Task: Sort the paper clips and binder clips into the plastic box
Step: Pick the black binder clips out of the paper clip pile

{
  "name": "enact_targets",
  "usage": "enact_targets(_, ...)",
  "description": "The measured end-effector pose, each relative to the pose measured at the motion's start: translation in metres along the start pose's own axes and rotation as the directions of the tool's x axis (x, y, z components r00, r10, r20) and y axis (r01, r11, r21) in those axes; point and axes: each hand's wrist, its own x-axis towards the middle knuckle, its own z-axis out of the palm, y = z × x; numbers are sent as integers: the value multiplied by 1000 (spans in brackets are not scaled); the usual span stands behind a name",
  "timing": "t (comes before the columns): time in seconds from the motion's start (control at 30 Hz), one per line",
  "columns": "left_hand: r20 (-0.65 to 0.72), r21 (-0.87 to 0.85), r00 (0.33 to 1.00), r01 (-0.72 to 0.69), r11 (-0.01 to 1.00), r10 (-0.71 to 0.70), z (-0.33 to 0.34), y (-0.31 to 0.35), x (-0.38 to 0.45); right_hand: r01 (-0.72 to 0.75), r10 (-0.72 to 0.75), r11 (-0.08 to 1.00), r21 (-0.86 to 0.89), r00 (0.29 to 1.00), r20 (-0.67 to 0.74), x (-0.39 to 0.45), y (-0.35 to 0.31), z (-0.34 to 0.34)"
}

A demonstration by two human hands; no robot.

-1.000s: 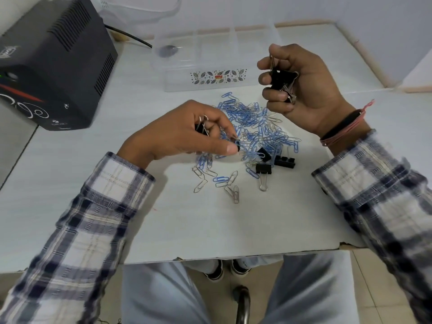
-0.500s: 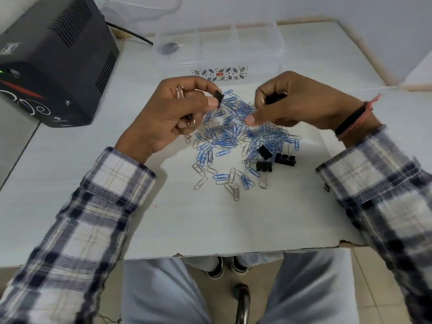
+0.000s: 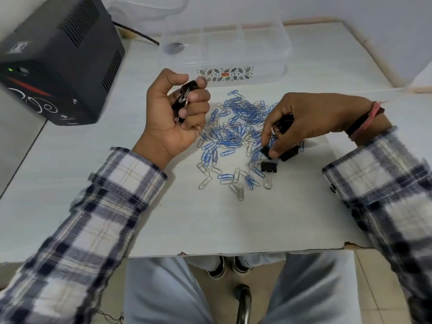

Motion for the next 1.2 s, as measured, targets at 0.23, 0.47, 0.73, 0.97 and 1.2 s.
enact_targets(0.23, -97, 62, 995, 1, 998, 5, 5, -4, 2, -7, 7, 1000, -25, 1000, 1, 1, 0, 3)
enact_targets(0.47, -46, 227, 999, 24, 974, -14, 13, -11, 0, 64, -65, 998, -5, 998, -24, -2, 1, 2)
enact_targets(0.73, 43, 683, 996, 24, 730, -73, 22, -27, -5, 176, -81, 938, 299, 948, -307, -7, 9, -14)
enact_targets(0.97, 121, 984, 993, -119, 129, -9, 45, -51, -9, 277, -9, 766, 580, 907, -421, 5, 13, -14)
enact_targets(1.2, 148, 958, 986, -161, -238, -71, 42, -59, -8, 261, -5, 684, 681, 936, -353, 8, 13, -13)
